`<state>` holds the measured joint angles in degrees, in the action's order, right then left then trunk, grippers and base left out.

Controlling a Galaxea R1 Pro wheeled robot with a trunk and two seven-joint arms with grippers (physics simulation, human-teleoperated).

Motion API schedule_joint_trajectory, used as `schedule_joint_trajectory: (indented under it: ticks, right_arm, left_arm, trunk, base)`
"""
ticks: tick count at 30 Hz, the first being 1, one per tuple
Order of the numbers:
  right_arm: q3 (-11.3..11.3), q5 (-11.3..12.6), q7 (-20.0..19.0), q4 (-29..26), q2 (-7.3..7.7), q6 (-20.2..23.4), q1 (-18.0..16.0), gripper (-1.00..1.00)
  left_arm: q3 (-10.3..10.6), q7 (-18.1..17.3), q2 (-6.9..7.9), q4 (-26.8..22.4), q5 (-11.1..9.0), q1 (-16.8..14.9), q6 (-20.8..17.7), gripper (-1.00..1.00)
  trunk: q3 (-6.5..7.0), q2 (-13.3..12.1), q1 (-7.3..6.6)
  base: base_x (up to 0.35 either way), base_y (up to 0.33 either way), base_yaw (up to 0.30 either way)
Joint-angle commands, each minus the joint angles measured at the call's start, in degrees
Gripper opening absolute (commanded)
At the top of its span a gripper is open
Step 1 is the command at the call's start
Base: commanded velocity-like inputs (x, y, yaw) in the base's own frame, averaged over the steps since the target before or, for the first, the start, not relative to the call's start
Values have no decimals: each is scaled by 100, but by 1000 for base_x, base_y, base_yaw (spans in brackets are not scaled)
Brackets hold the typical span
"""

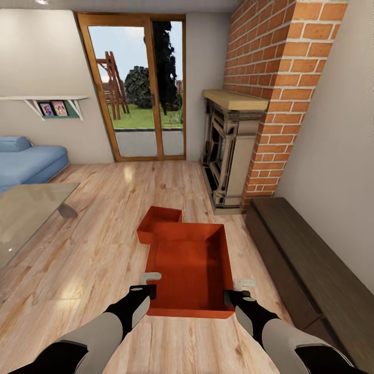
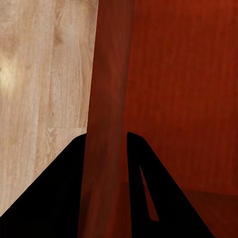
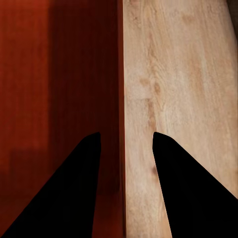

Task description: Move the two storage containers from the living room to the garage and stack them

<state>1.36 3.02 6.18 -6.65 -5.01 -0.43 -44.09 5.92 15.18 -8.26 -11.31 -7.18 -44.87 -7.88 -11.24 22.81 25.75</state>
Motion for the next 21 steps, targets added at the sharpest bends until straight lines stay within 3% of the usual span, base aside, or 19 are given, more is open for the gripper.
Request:
schedule_joint_trajectory:
  ticks: [1, 21]
  right_arm:
    - [66, 102, -3, 14, -24, 0, -1, -100]
    - [66, 102, -12, 14, -21, 0, -2, -100]
  left_arm:
    - [-29, 116, 0, -29, 112, -4, -38, -100]
    - [-29, 116, 0, -29, 112, -4, -38, -100]
  trunk:
    - [-2, 11, 3]
    - [181, 11, 3]
  base:
    - [0, 0, 0]
    - [0, 0, 0]
